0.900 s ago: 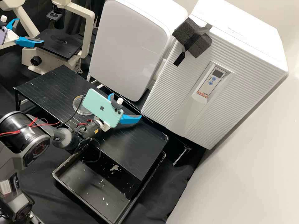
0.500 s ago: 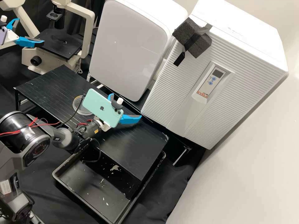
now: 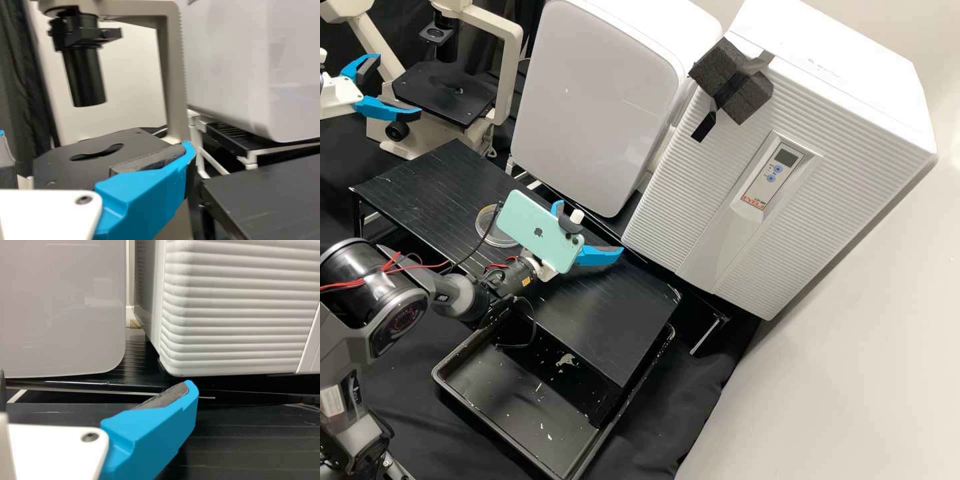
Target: Place the petri dish on the microscope
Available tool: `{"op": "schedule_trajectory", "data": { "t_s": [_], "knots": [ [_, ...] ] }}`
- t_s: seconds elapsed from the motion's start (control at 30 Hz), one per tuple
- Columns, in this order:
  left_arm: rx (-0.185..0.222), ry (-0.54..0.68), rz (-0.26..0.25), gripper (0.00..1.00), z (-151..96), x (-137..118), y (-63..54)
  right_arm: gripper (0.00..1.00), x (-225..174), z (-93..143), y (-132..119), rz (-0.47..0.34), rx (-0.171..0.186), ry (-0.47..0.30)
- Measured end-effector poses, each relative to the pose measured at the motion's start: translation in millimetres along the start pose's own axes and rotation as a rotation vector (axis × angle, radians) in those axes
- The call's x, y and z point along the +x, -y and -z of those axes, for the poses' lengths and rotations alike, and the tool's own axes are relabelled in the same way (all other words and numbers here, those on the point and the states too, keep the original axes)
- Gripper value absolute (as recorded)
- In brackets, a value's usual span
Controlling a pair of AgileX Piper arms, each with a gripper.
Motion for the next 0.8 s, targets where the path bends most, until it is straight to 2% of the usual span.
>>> {"op": "schedule_trajectory", "data": {
  "t_s": [0.13, 0.23, 0.3, 0.43, 0.63, 0.8],
  "knots": [
    [-0.060, 0.139, -0.010, 1.00, -18, -5, -3.6, 1.00, 0, 0, 0, 0.000, 0.000, 0.000],
    [-0.070, 0.287, -0.020, 1.00, -39, -7, -4.8, 1.00, 0, 0, 0, 0.000, 0.000, 0.000],
    [-0.050, 0.394, -0.003, 1.00, -58, -8, -3.3, 1.00, 0, 0, 0, 0.000, 0.000, 0.000],
    [-0.017, 0.525, 0.014, 1.00, -82, -5, -1.3, 1.00, 0, 0, 0, 0.000, 0.000, 0.000],
    [0.005, 0.600, 0.079, 1.00, -103, 6, 10.2, 1.00, 0, 0, 0, 0.000, 0.000, 0.000],
    [0.038, 0.629, 0.167, 1.00, -116, 17, 25.1, 1.00, 0, 0, 0, 0.000, 0.000, 0.000]
  ]
}}
